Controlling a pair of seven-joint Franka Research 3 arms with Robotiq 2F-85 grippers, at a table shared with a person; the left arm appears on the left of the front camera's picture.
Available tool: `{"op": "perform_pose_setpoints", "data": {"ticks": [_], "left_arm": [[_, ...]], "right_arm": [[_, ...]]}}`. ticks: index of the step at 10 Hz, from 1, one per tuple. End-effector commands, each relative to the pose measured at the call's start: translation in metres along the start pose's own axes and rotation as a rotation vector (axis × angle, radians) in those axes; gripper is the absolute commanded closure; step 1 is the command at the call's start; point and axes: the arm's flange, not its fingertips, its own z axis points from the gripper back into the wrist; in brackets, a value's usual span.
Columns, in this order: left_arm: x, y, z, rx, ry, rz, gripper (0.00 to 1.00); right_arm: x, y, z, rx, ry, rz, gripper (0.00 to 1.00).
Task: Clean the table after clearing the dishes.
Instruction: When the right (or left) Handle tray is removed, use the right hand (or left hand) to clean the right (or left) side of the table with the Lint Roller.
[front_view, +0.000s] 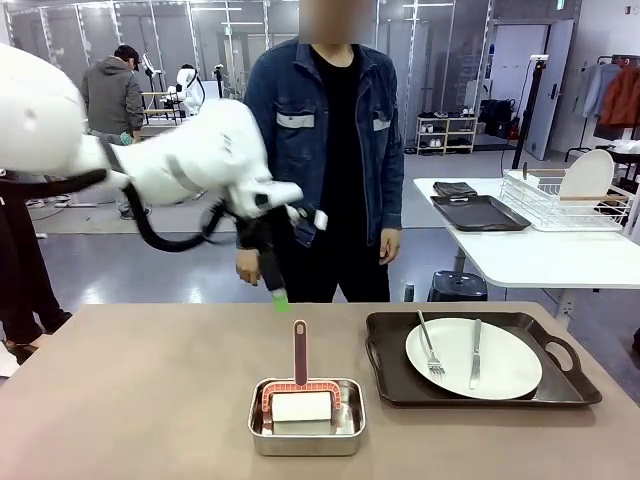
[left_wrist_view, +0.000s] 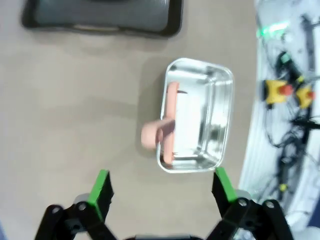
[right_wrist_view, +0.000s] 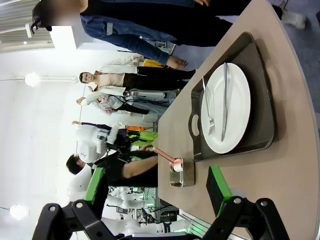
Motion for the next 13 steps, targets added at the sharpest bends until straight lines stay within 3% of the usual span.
{"op": "perform_pose_setpoints", "data": {"ticks": [1, 3, 6, 8, 10, 11, 13], "left_arm": [[-0.059, -0.02, 0.043, -0.06, -0.209, 0.137, 0.0], [-0.13, -0.027, 0.074, -0.096, -0.333, 0.296, 0.0], [-0.286, -0.041, 0.112, -0.092, -0.608, 0.565, 0.0], [-0.407, -0.046, 0.108, -0.144, -0.797, 0.755, 0.0], [-0.503, -0.055, 0.097, -0.14, -0.946, 0.956, 0.0], [-0.543, -0.065, 0.09, -0.121, -1.027, 1.04, 0.0], [-0.579, -0.071, 0.085, -0.079, -1.09, 1.116, 0.0]], "right_arm": [[-0.001, 0.003, 0.0, 0.009, 0.001, 0.016, 0.0], [-0.001, 0.003, 0.0, 0.009, 0.001, 0.016, 0.0], [-0.001, 0.003, 0.0, 0.009, 0.001, 0.016, 0.0], [-0.001, 0.003, 0.0, 0.009, 0.001, 0.016, 0.0], [-0.001, 0.003, 0.0, 0.009, 0.001, 0.016, 0.0], [-0.001, 0.003, 0.0, 0.009, 0.001, 0.016, 0.0], [-0.001, 0.003, 0.0, 0.009, 0.001, 0.016, 0.0]]}}
